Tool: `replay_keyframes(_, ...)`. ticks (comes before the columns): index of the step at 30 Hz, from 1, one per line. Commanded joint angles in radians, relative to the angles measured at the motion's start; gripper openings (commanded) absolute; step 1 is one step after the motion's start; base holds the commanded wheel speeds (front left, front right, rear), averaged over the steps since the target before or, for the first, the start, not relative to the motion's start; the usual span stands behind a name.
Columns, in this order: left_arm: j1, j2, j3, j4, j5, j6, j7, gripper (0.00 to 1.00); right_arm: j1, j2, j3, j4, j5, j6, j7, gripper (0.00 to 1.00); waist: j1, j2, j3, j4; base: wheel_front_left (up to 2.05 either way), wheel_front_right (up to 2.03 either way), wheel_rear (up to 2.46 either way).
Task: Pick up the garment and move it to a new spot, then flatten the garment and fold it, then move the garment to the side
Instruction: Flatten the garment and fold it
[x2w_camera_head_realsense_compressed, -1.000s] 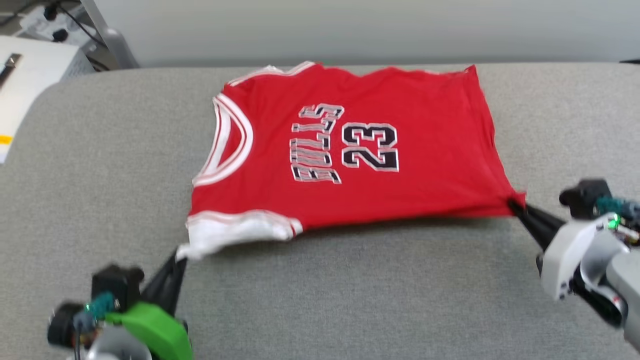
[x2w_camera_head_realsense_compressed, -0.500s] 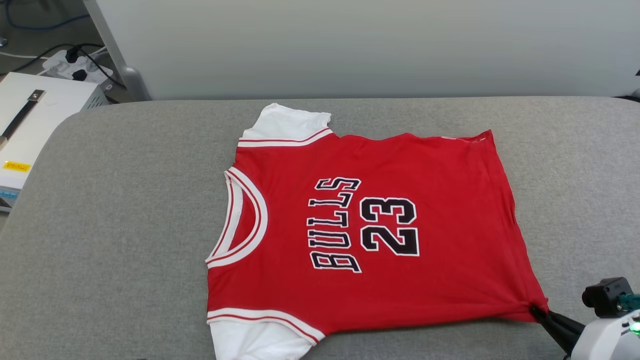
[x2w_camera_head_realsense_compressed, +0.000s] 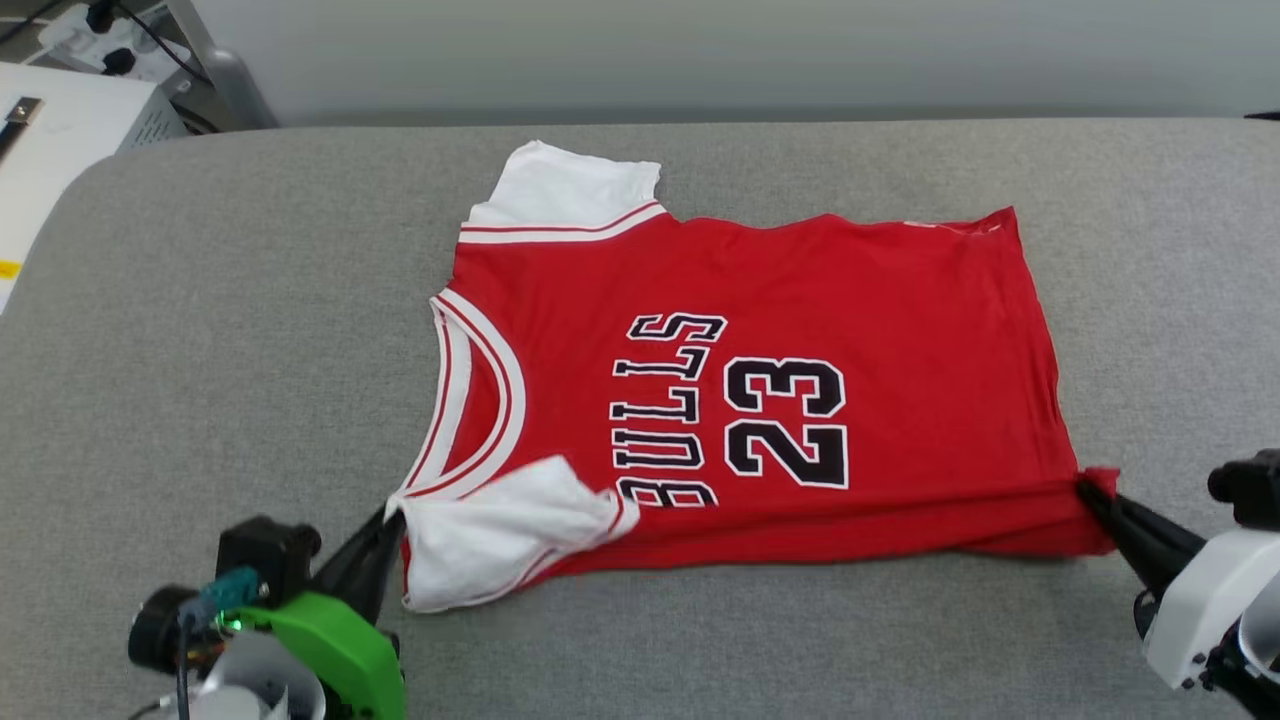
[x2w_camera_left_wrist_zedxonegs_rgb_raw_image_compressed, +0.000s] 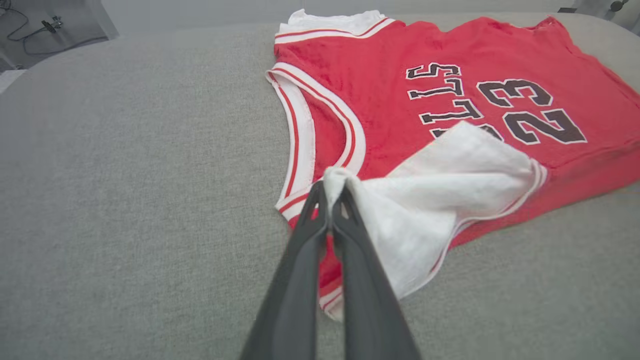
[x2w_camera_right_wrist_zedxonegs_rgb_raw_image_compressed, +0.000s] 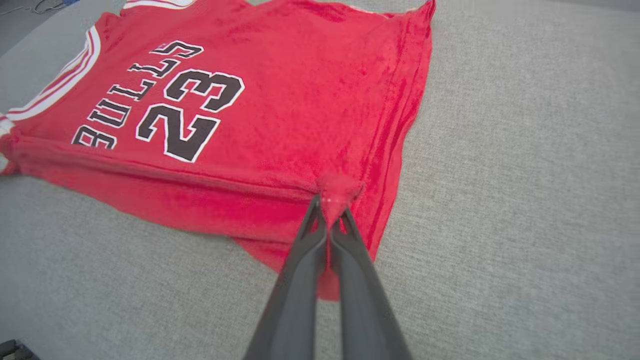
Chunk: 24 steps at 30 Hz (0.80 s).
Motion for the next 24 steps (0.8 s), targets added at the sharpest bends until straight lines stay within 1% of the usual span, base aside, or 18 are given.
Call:
replay_keyframes(1, -0.04, -0.003, 0.006, 0.007, 0.015, -0.01, 0.006, 0.0, -0.025, 0.006, -0.016, -0.011, -0.012, -0.001, 0.009, 0.0, 0.0001, -0.0001, 0.046, -0.012, 0.0, 0.0, 0.0)
replay_keyframes(4, -0.143, -0.002, 0.014, 0.034, 0.045, -0.034, 0.028, 0.0, -0.066, 0.022, -0.059, -0.03, -0.026, -0.001, 0.037, 0.0, 0.0001, -0.0001, 0.088, -0.024, 0.0, 0.0, 0.0)
replay_keyframes(9, -0.281, -0.014, 0.006, 0.104, 0.083, -0.09, 0.061, 0.0, -0.137, 0.042, -0.08, -0.026, -0.033, -0.001, 0.094, 0.0, 0.0001, -0.0001, 0.146, -0.035, 0.0, 0.0, 0.0)
replay_keyframes(13, -0.377, -0.049, 0.005, 0.186, 0.096, -0.129, 0.06, 0.0, -0.195, 0.056, -0.081, 0.009, -0.029, -0.001, 0.124, 0.0, 0.0001, -0.0001, 0.19, -0.035, 0.0, 0.0, 0.0)
replay_keyframes(16, -0.432, -0.073, -0.007, 0.273, 0.112, -0.159, 0.059, 0.0, -0.239, 0.068, -0.066, 0.038, -0.026, -0.001, 0.141, 0.0, 0.0001, -0.0001, 0.219, -0.035, 0.0, 0.0, 0.0)
replay_keyframes(24, -0.49, -0.148, -0.062, 0.519, 0.125, -0.241, 0.055, 0.0, -0.303, 0.091, -0.013, 0.135, -0.025, -0.001, 0.141, 0.0, 0.0001, -0.0001, 0.259, -0.029, 0.0, 0.0, 0.0)
